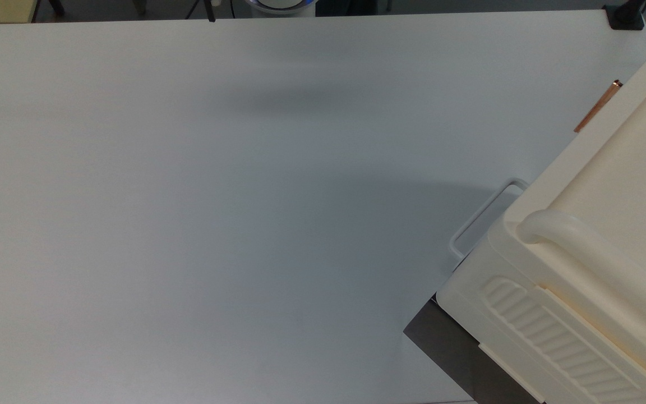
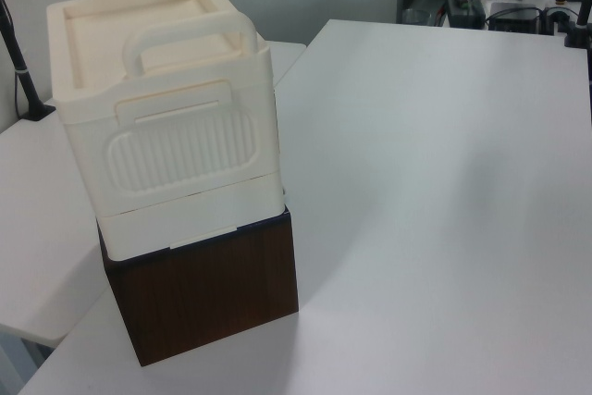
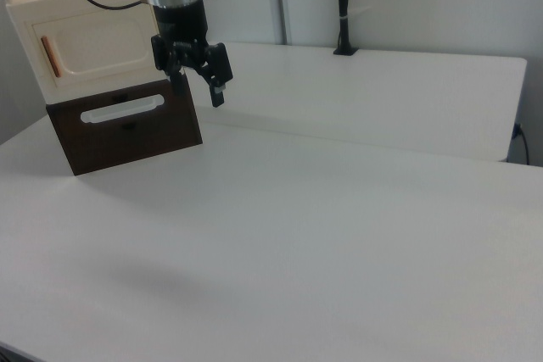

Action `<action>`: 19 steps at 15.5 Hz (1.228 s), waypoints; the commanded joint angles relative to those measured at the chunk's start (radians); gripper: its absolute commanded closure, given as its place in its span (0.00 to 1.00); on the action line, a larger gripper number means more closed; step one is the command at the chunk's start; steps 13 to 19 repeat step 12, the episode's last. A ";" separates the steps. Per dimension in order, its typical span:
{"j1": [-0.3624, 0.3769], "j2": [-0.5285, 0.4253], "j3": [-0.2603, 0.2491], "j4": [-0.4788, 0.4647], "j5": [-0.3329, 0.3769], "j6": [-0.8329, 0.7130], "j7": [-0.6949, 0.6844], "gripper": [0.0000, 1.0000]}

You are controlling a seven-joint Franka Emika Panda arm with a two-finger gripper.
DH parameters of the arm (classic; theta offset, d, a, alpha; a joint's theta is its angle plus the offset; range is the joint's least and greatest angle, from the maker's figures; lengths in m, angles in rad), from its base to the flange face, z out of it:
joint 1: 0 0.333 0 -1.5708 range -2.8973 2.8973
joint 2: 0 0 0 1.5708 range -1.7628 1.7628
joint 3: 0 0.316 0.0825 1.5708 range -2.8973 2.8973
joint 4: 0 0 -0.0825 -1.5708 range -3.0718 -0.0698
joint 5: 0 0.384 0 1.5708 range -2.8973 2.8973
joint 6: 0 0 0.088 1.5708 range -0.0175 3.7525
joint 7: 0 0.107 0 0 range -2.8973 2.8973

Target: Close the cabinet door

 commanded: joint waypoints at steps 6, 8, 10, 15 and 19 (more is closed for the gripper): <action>-0.059 -0.005 -0.007 -0.022 0.002 0.130 -0.006 0.00; -0.061 -0.005 -0.005 -0.023 0.000 0.130 -0.007 0.00; -0.061 -0.006 -0.005 -0.023 0.000 0.127 -0.003 0.00; -0.060 -0.011 -0.005 -0.023 0.000 0.116 -0.003 0.00; -0.060 -0.011 -0.005 -0.023 0.000 0.116 -0.003 0.00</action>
